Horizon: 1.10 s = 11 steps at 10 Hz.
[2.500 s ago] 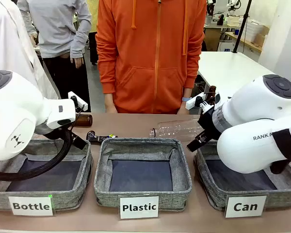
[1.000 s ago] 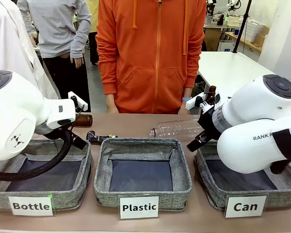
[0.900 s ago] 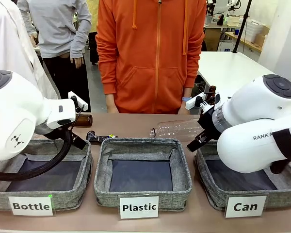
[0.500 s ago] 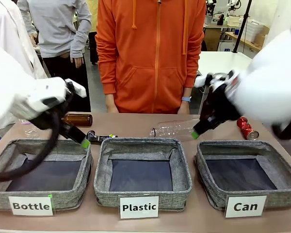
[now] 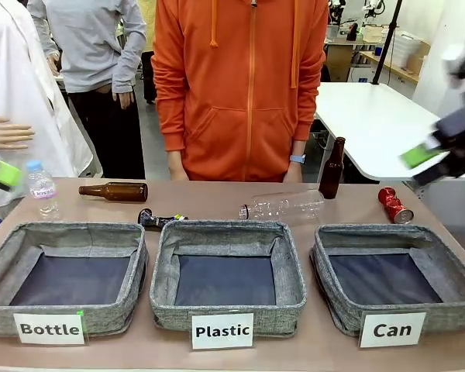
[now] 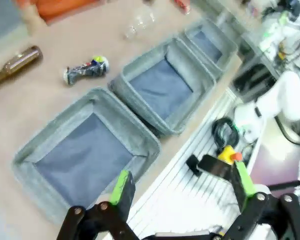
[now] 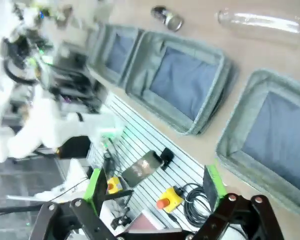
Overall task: Sort the can waste into the basket.
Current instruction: Pick up the can waste from the table and place it in the right Fabric basket.
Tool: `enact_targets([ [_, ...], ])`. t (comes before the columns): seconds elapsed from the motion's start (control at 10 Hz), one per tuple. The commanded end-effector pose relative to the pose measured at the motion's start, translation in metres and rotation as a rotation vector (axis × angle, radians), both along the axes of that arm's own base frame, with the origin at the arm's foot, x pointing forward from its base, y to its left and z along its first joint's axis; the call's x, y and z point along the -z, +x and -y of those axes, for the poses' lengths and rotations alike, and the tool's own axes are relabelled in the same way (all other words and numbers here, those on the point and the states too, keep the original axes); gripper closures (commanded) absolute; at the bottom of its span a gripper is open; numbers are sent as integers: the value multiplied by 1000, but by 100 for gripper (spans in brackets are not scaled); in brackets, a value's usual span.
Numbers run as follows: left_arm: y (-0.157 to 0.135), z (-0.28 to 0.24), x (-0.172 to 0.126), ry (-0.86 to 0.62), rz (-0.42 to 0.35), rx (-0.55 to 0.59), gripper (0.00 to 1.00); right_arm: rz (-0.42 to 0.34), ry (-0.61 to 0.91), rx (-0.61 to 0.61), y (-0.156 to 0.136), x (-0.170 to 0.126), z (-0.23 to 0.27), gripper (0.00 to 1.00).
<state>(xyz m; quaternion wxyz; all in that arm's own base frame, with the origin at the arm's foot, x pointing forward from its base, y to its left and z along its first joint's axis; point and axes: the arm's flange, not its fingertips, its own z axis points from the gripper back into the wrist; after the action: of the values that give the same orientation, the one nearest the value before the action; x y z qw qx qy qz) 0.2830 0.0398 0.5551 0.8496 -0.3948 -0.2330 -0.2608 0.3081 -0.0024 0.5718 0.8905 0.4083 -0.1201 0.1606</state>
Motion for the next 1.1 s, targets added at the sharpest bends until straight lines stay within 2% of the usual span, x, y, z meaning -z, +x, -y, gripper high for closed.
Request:
enact_targets([
  [0.0,1,-69,26,-163,-1,-158,0,30,142,99,-7,21,67,0],
  [0.3,-38,-155,74,-376,-47,-418,0,-4,322,257,-22,48,155,0],
  [0.5,-50,-175,102,-466,-90,-549,0,-38,400,349,-21,69,191,0],
  [0.7,-50,-168,105,-464,-104,-616,0,-32,393,441,-8,81,198,0],
  [0.8,-50,-166,100,-419,-93,-652,0,-62,380,384,-29,78,196,0],
  [0.9,-47,-201,100,-467,-127,-610,0,-62,380,384,-29,78,196,0],
  [1.0,-47,-201,100,-467,-127,-610,0,-62,380,384,-29,78,196,0],
])
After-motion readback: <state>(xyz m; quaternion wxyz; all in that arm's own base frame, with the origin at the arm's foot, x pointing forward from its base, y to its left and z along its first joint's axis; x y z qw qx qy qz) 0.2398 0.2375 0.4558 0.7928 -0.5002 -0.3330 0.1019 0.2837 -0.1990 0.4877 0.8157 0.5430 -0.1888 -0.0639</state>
